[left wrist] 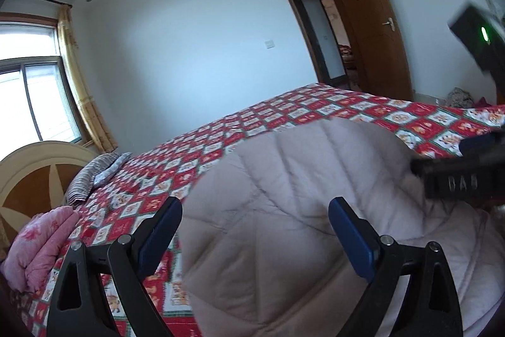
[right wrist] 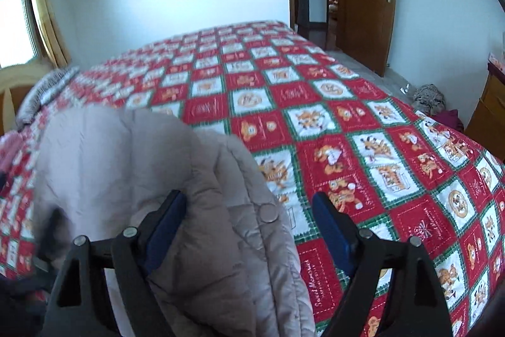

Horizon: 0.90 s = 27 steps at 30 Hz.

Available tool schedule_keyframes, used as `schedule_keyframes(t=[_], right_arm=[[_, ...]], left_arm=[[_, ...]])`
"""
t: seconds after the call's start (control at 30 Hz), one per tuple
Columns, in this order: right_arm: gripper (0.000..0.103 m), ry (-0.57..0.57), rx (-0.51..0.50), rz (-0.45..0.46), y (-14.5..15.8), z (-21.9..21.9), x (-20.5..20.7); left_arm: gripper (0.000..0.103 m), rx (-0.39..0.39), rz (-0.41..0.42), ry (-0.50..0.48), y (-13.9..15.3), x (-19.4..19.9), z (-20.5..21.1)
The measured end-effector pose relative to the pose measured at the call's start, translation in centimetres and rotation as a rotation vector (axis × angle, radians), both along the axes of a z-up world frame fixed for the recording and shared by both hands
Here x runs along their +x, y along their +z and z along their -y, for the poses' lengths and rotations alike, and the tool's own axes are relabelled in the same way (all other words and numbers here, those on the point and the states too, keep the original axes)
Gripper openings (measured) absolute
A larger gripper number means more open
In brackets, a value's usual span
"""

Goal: Fold large clothes

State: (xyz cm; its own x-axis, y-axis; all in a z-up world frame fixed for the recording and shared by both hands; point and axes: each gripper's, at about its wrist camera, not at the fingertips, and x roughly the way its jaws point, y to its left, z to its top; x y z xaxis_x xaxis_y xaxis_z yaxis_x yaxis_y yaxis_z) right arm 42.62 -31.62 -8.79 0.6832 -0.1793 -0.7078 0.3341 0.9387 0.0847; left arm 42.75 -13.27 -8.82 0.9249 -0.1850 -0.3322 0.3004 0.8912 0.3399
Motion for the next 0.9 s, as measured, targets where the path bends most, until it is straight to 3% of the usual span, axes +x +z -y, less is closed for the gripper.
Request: schedule_keyframes(t=[0.1, 0.27, 0.37, 0.57, 0.9], right_arm=[[0.084, -0.003, 0.001, -0.014, -1.2, 0.6, 0.0], [0.085, 0.002, -0.003, -0.035, -2.5, 1.0, 0.6], [0.087, 0.005, 0.009, -0.055, -3.8, 1.3, 0.9], [0.088, 0.013, 0.056, -0.082, -6.1, 1.9, 0.8], [0.088, 0.013, 0.052, -0.078, -7.6, 1.8, 0.1]], left_arm=[[0.094, -0.010, 0.006, 0.034, 0.2, 1.3, -1.0], [0.095, -0.007, -0.074, 0.047, -2.3, 3.5, -0.6], [0.097, 0.000, -0.090, 0.039, -3.4, 3.7, 0.1], [0.102, -0.056, -0.190, 0.010, -5.1, 5.2, 0.0], [0.102, -0.080, -0.249, -0.012, -6.7, 6.0, 0.2]])
